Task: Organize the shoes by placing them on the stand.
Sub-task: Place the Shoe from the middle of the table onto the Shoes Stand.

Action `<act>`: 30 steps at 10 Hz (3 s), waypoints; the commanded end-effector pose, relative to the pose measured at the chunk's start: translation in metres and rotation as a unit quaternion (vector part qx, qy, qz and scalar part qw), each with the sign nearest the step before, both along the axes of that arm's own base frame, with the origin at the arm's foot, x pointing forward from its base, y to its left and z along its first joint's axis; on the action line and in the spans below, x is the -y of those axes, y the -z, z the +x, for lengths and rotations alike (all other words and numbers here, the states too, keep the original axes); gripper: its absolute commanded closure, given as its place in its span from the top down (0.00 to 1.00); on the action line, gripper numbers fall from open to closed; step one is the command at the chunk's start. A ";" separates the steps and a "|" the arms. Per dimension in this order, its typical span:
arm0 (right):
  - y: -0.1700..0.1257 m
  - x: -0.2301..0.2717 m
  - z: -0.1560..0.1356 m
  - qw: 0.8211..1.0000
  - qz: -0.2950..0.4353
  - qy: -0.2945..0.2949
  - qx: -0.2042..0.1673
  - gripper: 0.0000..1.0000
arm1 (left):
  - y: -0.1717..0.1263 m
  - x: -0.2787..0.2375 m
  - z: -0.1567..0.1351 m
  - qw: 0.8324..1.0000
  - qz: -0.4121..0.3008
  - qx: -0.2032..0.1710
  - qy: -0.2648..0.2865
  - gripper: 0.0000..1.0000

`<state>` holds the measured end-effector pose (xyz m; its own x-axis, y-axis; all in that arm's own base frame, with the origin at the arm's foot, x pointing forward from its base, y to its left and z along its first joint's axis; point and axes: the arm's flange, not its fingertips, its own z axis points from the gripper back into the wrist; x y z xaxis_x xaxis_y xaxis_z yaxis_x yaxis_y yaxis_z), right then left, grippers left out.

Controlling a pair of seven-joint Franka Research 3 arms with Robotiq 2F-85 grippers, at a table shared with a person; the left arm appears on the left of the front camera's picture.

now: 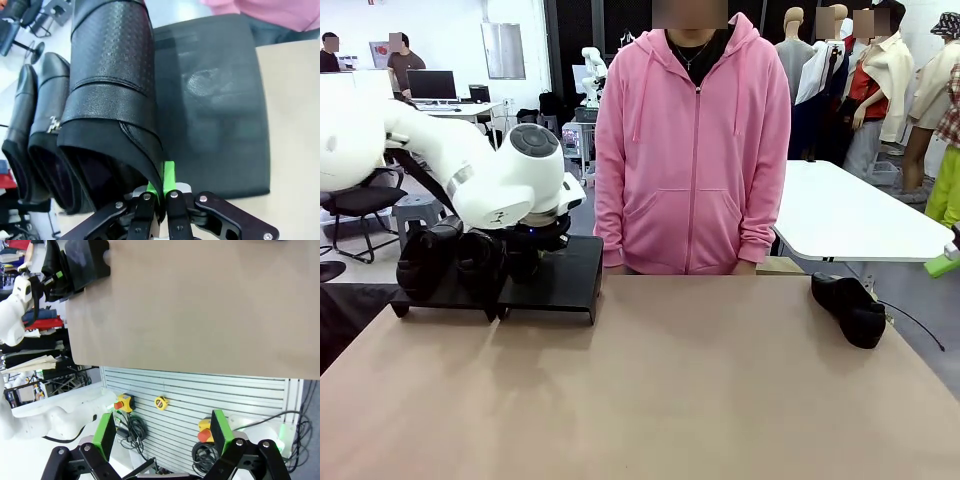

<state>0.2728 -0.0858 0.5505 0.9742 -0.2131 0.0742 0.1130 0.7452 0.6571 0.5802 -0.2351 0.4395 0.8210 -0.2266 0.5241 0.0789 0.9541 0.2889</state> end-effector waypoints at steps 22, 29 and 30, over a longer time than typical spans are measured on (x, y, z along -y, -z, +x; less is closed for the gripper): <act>-0.001 0.004 0.000 1.000 -0.003 -0.010 0.006 1.00 | -0.029 -0.155 -0.261 0.922 -0.326 -0.170 0.118 1.00; -0.001 0.004 0.000 1.000 -0.003 -0.010 0.006 1.00 | -0.026 -0.218 -0.246 0.876 -0.418 -0.153 0.185 1.00; -0.001 0.004 0.000 1.000 -0.003 -0.010 0.006 1.00 | -0.026 -0.218 -0.246 0.876 -0.418 -0.153 0.185 1.00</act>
<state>0.2728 -0.0861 0.5504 0.9743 -0.2130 0.0733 0.1135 0.7456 0.6567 0.3319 -0.0191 0.4647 0.9083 -0.1520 0.3897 0.3711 0.7226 -0.5832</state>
